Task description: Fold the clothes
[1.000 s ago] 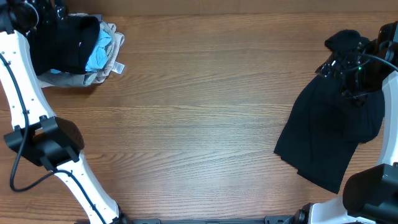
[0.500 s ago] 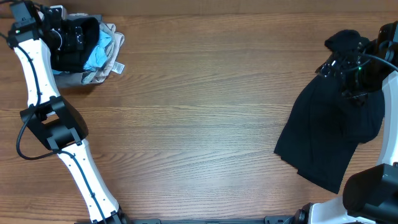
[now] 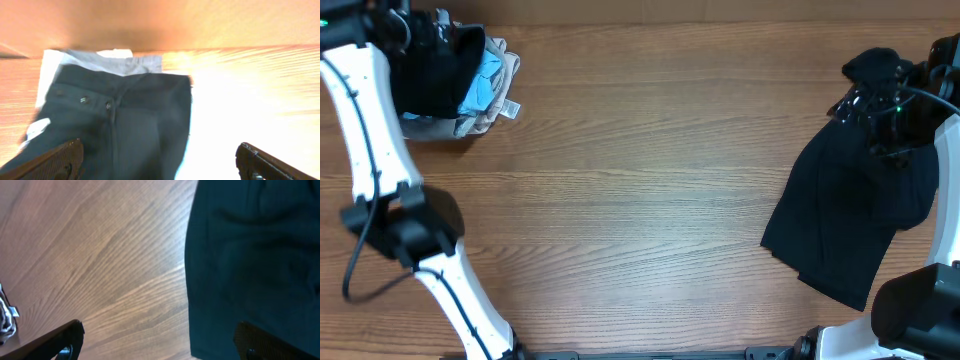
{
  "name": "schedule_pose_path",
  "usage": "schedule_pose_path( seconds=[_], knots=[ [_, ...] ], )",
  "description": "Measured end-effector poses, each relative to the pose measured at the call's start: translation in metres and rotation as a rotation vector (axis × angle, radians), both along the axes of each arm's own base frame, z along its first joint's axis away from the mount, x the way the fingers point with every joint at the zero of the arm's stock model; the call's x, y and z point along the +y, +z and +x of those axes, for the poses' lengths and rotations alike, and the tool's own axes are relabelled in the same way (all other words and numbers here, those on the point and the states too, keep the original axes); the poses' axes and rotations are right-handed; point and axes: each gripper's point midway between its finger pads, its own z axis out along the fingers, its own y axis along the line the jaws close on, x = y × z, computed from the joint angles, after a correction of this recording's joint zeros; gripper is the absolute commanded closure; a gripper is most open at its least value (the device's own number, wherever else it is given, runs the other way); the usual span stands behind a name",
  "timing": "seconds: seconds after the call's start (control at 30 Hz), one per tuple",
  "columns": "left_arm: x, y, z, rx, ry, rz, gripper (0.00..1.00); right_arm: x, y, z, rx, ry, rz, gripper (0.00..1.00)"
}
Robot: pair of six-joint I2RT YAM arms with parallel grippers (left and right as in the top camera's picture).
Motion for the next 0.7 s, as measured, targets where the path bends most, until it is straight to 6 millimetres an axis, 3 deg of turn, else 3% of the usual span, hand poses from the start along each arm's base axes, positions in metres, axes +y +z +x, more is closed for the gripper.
schedule_pose_path(
  seconds=[0.1, 0.23, 0.4, 0.5, 0.7],
  knots=[
    [-0.015, 0.069, -0.040, -0.072, 0.013, 0.006, 0.00, -0.001, 0.004, 0.002, -0.017, 0.032, -0.018, 0.00],
    [-0.037, 0.116, -0.089, -0.096, 0.032, -0.036, 0.00, -0.003, 0.034, 0.007, -0.084, 0.070, -0.056, 0.00],
    [-0.065, 0.109, -0.129, 0.033, 0.057, -0.133, 0.00, 0.002, 0.088, -0.008, -0.184, 0.086, -0.100, 0.00],
    [-0.077, 0.096, -0.144, 0.119, 0.065, -0.171, 0.00, 0.014, 0.137, -0.044, -0.296, 0.089, -0.144, 0.00],
    [-0.076, 0.096, -0.144, 0.122, 0.069, -0.174, 0.00, 0.031, 0.166, -0.097, -0.343, 0.090, -0.159, 0.00]
  ],
)
